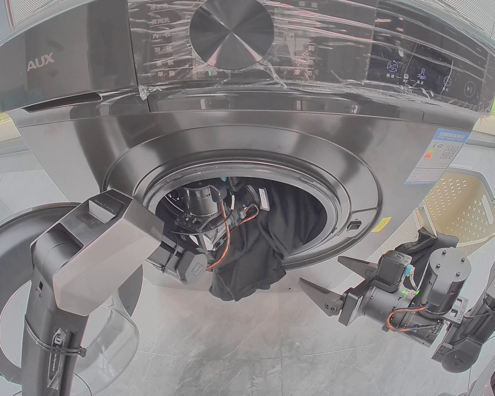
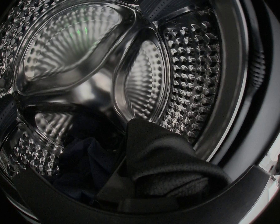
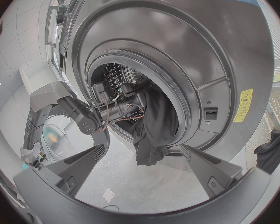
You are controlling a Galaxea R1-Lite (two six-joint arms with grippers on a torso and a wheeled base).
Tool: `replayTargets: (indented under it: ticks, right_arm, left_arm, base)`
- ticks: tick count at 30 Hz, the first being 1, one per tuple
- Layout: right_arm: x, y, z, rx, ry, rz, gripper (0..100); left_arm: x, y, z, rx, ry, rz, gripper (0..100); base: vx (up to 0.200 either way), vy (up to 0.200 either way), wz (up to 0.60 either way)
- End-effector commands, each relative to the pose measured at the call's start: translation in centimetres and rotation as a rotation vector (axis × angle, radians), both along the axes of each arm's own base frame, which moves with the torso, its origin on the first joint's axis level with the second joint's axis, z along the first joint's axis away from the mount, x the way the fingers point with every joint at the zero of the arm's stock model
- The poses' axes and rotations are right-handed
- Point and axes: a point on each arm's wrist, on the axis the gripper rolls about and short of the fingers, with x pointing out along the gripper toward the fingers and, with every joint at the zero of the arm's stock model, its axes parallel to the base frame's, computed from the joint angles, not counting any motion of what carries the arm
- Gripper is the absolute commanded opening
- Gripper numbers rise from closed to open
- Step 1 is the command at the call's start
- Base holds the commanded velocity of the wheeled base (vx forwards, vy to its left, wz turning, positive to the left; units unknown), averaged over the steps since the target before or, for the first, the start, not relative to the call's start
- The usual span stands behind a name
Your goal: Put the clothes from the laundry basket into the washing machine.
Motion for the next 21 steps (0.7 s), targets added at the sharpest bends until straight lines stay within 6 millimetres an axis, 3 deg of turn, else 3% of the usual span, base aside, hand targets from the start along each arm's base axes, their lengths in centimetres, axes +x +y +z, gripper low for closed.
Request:
replayTargets:
  ticks: [1, 9, 10, 16, 21]
  right_arm:
    - [0.0, 0.1, -0.1, -0.004, 0.003, 0.002, 100]
    - [0.1, 0.1, -0.2, -0.005, 0.004, 0.002, 100]
    - [0.1, 0.1, -0.2, -0.006, 0.006, 0.002, 100]
    - [0.1, 0.1, -0.2, -0.006, 0.006, 0.003, 100]
    - [0.1, 0.1, -0.2, -0.005, 0.005, 0.003, 100]
  left_arm:
    - [3.5, -0.1, -0.9, -0.014, 0.004, 0.102, 0]
    - [5.2, 0.0, -0.5, -0.022, 0.003, 0.153, 0]
    - [5.1, 0.0, -0.5, -0.022, 0.005, 0.156, 100]
    - [4.6, 0.1, -0.5, -0.009, 0.04, 0.179, 100]
    - [1.7, 0.3, -0.5, 0.088, 0.179, 0.138, 100]
  base:
    - [0.0, 0.0, 0.0]
    - [0.0, 0.0, 0.0]
    - [0.0, 0.0, 0.0]
    - [0.0, 0.0, 0.0]
    - [0.0, 0.0, 0.0]
